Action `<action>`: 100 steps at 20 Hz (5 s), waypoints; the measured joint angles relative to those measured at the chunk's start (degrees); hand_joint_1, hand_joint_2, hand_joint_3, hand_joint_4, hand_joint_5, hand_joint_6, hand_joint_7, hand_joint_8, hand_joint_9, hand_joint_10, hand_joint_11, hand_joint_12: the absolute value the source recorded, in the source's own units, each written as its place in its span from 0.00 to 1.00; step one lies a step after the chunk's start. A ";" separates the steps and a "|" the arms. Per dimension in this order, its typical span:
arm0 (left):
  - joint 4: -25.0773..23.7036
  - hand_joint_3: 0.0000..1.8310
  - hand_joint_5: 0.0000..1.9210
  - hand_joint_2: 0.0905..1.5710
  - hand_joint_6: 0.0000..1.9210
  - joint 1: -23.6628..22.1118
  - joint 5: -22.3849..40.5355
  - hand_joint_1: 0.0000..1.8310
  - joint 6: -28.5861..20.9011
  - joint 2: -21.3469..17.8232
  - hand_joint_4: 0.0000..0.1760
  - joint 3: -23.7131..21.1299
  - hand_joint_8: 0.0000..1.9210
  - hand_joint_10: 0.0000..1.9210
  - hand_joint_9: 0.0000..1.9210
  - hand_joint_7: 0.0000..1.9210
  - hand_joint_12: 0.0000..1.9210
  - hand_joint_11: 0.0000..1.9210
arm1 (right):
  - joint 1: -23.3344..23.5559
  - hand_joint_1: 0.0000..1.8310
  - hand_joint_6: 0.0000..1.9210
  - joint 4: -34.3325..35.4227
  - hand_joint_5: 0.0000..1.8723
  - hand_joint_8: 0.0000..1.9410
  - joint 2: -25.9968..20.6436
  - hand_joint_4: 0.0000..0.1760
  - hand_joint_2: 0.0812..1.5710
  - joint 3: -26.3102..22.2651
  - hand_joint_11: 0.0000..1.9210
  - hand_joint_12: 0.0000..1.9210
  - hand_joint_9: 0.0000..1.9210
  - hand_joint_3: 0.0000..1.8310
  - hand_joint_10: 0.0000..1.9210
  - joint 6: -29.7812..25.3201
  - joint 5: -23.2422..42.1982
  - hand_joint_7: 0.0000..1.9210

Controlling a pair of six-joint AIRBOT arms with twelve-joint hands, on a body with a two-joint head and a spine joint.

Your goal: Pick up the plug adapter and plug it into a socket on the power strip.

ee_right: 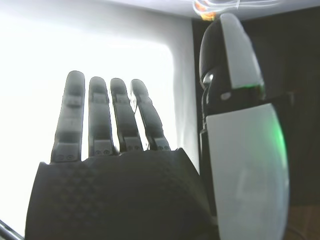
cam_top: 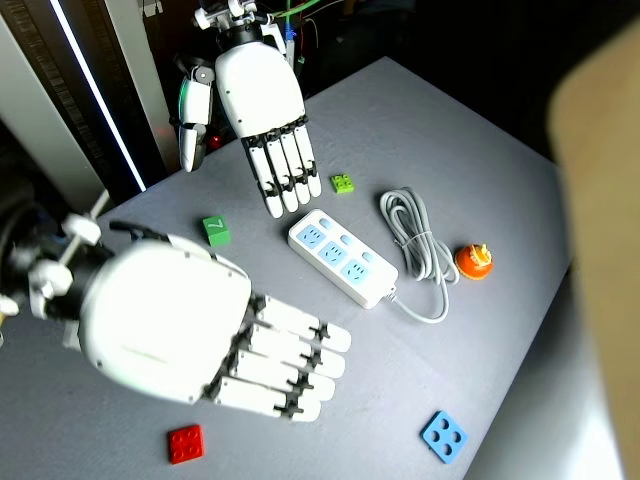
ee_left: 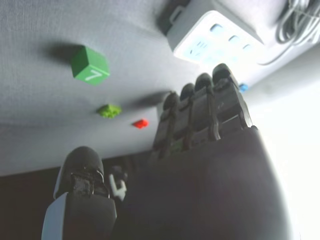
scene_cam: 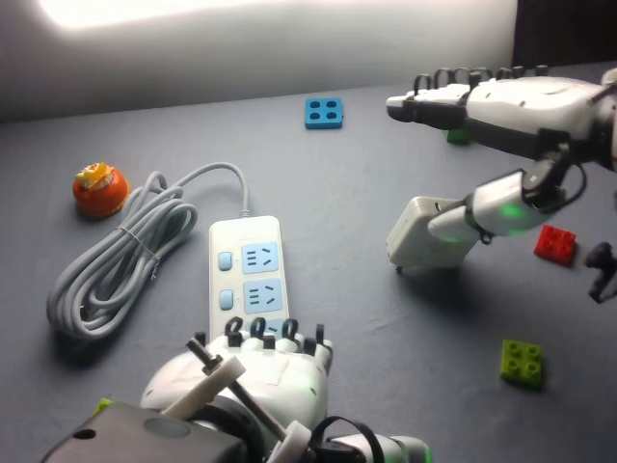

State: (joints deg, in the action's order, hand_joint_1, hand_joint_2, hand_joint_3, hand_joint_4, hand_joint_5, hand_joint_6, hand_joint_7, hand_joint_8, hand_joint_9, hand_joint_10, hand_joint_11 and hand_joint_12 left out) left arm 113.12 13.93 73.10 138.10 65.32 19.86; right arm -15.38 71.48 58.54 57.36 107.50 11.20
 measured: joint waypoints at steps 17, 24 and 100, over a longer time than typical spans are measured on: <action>-7.39 0.00 0.02 0.75 0.00 7.23 -11.98 0.00 -0.42 -2.23 0.00 6.93 0.00 0.00 0.01 0.01 0.01 0.02 | -2.25 0.53 0.00 10.40 0.05 0.00 3.28 0.00 0.64 10.27 0.00 0.24 0.05 0.00 0.00 4.26 -13.31 0.04; -8.44 0.00 0.04 0.75 0.00 9.22 -13.66 0.00 -0.66 -3.69 0.00 6.43 0.00 0.00 0.02 0.02 0.01 0.02 | -4.50 0.53 0.00 10.56 0.09 0.00 7.02 0.00 0.63 14.97 0.00 0.25 0.06 0.00 0.00 4.24 -14.58 0.06; -13.57 0.00 0.02 0.75 0.00 14.38 -17.75 0.02 -0.68 -4.04 0.00 8.35 0.00 0.00 0.04 0.02 0.12 0.00 | 6.82 0.66 0.53 23.87 0.45 0.70 9.84 0.00 0.74 -4.15 0.28 0.89 0.38 0.00 0.65 44.46 10.67 0.46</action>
State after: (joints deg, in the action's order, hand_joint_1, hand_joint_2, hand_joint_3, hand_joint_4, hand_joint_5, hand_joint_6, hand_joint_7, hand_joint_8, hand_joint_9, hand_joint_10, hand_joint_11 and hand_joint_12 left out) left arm 99.55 28.32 55.35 137.43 61.28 28.21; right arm -8.56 95.35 68.38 53.21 151.96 21.87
